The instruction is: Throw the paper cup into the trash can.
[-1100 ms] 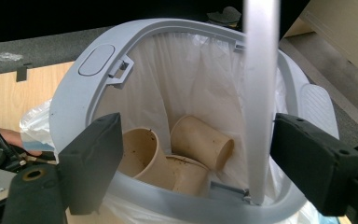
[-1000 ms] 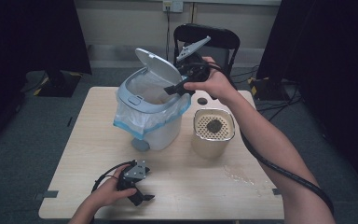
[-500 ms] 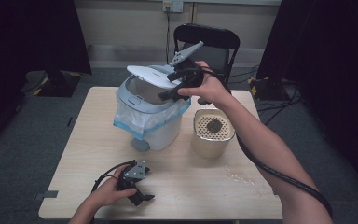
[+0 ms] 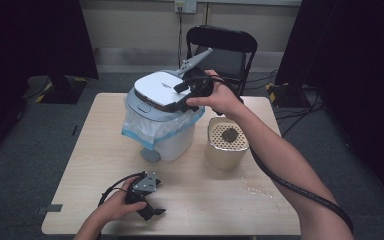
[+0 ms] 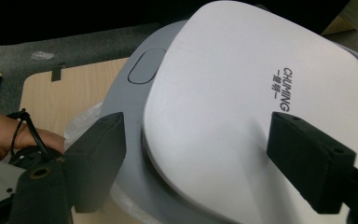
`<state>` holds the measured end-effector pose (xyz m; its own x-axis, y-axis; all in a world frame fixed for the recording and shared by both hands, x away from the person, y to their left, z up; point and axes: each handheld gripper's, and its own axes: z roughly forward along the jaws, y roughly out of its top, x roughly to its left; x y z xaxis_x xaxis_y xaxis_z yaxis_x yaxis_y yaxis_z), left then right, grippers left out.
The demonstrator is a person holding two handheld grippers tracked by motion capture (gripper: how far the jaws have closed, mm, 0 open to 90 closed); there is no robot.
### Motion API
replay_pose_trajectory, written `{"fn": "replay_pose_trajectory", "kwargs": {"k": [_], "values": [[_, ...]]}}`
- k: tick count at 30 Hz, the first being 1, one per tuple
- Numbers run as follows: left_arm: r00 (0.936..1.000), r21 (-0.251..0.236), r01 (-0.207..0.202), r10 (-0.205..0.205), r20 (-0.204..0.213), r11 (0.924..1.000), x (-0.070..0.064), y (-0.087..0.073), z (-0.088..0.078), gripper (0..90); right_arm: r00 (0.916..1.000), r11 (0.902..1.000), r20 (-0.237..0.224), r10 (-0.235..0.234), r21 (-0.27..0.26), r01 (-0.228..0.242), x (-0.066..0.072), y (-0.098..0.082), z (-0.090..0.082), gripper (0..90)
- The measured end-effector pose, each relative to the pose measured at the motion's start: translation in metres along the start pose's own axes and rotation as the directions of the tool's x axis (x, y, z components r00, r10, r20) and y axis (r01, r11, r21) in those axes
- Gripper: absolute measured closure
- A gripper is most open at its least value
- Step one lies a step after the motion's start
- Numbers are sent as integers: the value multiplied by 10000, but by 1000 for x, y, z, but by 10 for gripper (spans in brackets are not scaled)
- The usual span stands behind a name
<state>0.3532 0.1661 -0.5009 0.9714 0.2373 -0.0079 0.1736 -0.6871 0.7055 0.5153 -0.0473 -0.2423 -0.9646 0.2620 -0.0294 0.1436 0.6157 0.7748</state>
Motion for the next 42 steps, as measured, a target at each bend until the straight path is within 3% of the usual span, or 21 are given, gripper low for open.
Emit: {"fn": "replay_pose_trajectory", "kwargs": {"k": [9, 13, 20, 25, 31, 32, 40, 41, 42], "values": [[10000, -4, 10, -10, -1, 10000, 0, 0, 0, 0, 9991, 9999, -415, -73, 97, 77, 2, 1, 7, 369], [10000, -4, 2, -2, 1, 10000, 0, 0, 0, 0, 9996, 10000, -283, -97, -27, 96, -2, 2, 8, 460], [10000, -2, 3, -3, -2, 10000, 0, 0, 0, 0, 10000, 10000, 62, -36, -62, 36, -4, 5, 12, 514], [10000, -1, -3, 3, -2, 10000, 0, 0, 0, 0, 9999, 10000, 123, -64, 10, 63, -6, 8, 16, 519], [10000, -1, 1, -1, -1, 10000, 0, 0, 0, 0, 9998, 9997, 204, 20, -260, -15, -7, 7, 19, 519], [10000, -9, 36, -36, -23, 10000, 0, 0, 0, 0, 9995, 9998, 260, -169, -92, 171, -6, 7, 20, 529], [10000, 3, -1, 1, 0, 10000, 0, 0, 0, 0, 9996, 9991, 274, -89, -405, 100, -6, 5, 23, 523], [10000, 3, -1, 1, 0, 10000, 0, 0, 0, 0, 9996, 9991, 285, -84, -416, 96, -5, 5, 23, 484], [10000, -1, 1, -1, 0, 10000, 0, 0, 0, 0, 9992, 9995, 410, -24, -326, 37, -5, 5, 23, 390]]}}
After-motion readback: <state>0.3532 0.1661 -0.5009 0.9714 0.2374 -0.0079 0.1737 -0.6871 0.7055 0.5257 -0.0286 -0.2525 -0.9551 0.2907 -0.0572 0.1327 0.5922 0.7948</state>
